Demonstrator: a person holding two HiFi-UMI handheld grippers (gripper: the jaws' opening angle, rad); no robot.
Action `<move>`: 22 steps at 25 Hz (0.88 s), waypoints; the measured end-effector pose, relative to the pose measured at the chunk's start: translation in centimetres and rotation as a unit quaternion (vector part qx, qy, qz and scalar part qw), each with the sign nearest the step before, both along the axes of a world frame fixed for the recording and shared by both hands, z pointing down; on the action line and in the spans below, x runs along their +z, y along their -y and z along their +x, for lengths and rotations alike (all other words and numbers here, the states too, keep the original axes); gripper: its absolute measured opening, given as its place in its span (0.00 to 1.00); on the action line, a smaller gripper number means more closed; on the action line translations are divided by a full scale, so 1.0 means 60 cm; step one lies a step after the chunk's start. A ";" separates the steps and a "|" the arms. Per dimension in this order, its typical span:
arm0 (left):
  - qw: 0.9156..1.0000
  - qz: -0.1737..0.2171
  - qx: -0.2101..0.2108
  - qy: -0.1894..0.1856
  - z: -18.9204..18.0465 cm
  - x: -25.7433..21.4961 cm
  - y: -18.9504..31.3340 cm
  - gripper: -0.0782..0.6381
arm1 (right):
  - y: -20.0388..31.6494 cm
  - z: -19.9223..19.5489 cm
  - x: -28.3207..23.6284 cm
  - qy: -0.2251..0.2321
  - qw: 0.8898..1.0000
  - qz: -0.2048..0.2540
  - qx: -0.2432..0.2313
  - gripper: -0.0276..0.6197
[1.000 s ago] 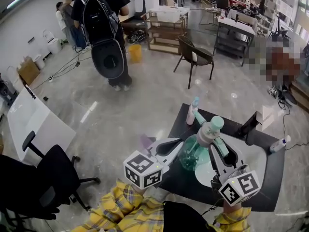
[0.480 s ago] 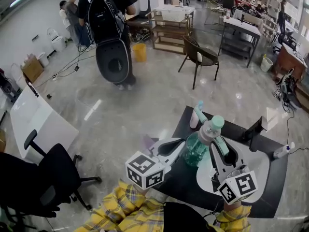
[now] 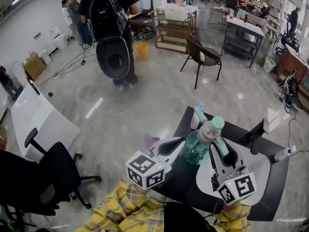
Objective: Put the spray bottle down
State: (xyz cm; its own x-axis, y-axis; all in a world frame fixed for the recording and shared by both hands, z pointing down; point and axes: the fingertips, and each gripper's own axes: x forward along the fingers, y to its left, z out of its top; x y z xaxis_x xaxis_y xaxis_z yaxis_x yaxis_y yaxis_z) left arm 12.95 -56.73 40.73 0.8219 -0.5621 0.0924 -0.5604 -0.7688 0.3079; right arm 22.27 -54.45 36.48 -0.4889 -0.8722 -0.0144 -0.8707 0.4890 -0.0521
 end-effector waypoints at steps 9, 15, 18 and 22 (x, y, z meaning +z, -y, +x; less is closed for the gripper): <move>1.000 0.001 0.002 -0.005 0.011 0.003 0.002 0.12 | -0.007 0.005 0.002 0.000 1.000 0.013 -0.003 0.22; 1.000 -0.003 0.003 -0.011 0.005 0.003 -0.001 0.12 | -0.008 0.004 0.002 -0.005 1.000 0.016 0.006 0.22; 1.000 -0.004 0.000 -0.018 -0.003 0.001 -0.002 0.12 | -0.007 0.004 -0.003 0.001 1.000 0.017 0.015 0.25; 1.000 -0.006 0.000 -0.019 -0.005 0.004 -0.007 0.12 | -0.010 0.008 -0.005 0.009 1.000 0.012 0.019 0.30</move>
